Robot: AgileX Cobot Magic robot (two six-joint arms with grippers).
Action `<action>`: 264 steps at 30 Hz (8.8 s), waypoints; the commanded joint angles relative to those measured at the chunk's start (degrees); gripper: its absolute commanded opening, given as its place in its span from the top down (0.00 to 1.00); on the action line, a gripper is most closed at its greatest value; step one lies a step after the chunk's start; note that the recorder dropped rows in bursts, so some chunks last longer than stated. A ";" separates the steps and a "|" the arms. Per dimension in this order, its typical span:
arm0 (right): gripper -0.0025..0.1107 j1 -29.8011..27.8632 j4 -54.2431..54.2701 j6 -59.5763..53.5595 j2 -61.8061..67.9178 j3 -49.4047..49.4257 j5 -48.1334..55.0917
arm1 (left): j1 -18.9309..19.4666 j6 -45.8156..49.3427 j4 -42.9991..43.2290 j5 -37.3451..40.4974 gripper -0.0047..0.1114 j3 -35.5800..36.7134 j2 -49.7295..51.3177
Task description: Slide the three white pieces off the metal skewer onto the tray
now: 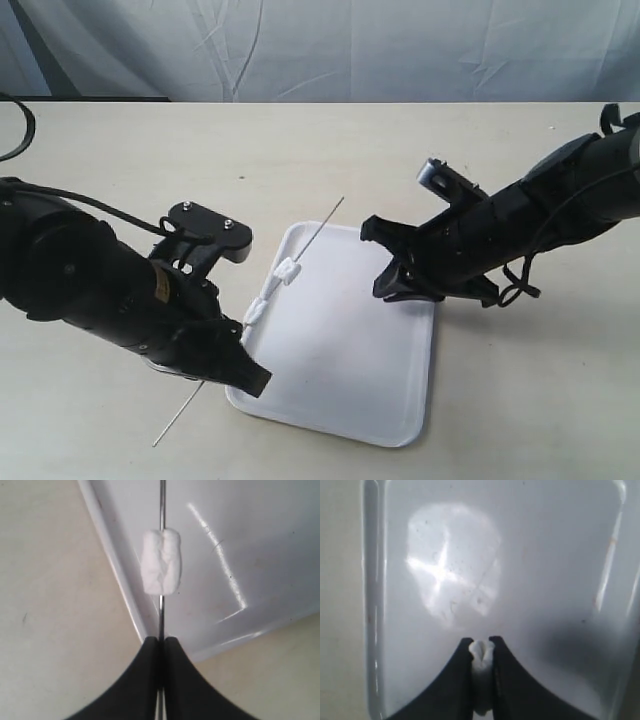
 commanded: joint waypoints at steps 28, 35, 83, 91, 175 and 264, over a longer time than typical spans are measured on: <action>0.57 3.68 4.87 -5.36 -10.46 0.25 3.15 | -0.03 6.77 -12.60 -1.58 0.96 -6.76 6.73; 0.57 3.68 7.06 -5.57 -10.56 0.25 2.04 | -0.03 10.38 -18.04 -0.61 0.96 -7.83 7.11; 0.91 3.68 12.15 -7.29 -10.56 0.25 -1.47 | -0.03 19.23 -26.87 -1.26 0.96 -9.78 7.11; 0.84 3.68 12.15 -7.29 -10.56 0.25 -2.81 | -0.03 19.23 -26.63 -0.66 0.96 -9.78 7.11; 0.75 6.79 11.99 -6.89 -4.19 1.42 -6.04 | 1.32 2.72 -4.09 -2.37 0.96 -2.51 2.75; 0.58 9.50 23.83 -19.87 -6.25 1.31 12.75 | 8.01 23.83 -23.92 15.53 0.96 -14.09 7.74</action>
